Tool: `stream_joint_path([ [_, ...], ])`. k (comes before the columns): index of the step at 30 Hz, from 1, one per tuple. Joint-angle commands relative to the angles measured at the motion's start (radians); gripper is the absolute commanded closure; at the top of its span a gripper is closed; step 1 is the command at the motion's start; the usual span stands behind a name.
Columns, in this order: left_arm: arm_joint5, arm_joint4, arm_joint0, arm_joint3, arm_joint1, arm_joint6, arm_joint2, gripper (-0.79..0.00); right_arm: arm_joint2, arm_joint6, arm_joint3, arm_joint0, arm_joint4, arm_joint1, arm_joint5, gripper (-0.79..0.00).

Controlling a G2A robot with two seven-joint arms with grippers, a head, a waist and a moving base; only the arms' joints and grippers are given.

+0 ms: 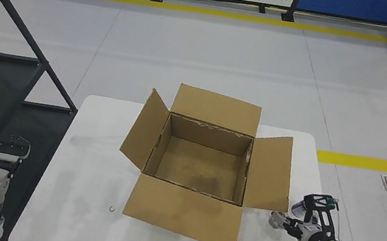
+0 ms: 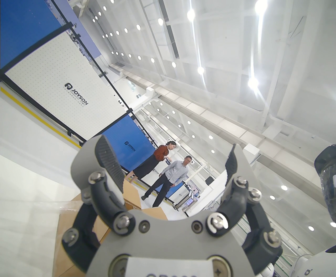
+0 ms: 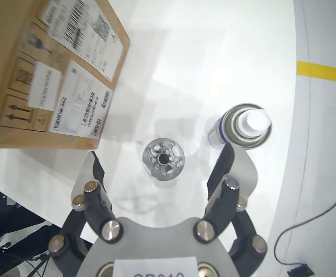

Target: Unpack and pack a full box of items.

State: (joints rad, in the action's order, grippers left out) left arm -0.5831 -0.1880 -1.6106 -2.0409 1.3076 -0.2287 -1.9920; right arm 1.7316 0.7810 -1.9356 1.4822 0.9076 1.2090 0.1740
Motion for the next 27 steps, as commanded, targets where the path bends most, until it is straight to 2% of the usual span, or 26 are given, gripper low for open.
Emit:
stream_joint_path([
  [1,0.0,0.0,0.0,0.0,0.0,0.0,0.0,-0.785,0.02,-0.066,-0.025,0.04,-0.051,-0.001,0.057,-0.785],
  [11,0.0,0.0,0.0,0.0,0.0,0.0,0.0,-0.785,0.047,-0.246,0.009,0.075,-0.209,-0.007,0.264,-0.785],
  [16,0.0,0.0,0.0,0.0,0.0,0.0,0.0,-0.785,0.044,-0.245,0.04,0.057,-0.257,-0.012,0.275,-0.785],
  [17,0.0,0.0,0.0,0.0,0.0,0.0,0.0,-0.785,0.044,-0.249,0.048,0.054,-0.268,-0.013,0.296,-0.748],
  [18,0.0,0.0,0.0,0.0,0.0,0.0,0.0,-0.785,0.049,-0.255,0.056,0.055,-0.277,-0.014,0.312,-0.566],
  [20,0.0,0.0,0.0,0.0,0.0,0.0,0.0,-0.785,0.056,-0.253,0.068,0.058,-0.287,-0.017,0.329,-0.339],
  [23,0.0,0.0,0.0,0.0,0.0,0.0,0.0,-0.785,0.058,-0.248,0.082,0.057,-0.306,-0.021,0.348,-0.215],
  [27,0.0,0.0,0.0,0.0,0.0,0.0,0.0,-0.785,0.054,-0.264,0.096,0.052,-0.329,-0.025,0.37,-0.2],
])
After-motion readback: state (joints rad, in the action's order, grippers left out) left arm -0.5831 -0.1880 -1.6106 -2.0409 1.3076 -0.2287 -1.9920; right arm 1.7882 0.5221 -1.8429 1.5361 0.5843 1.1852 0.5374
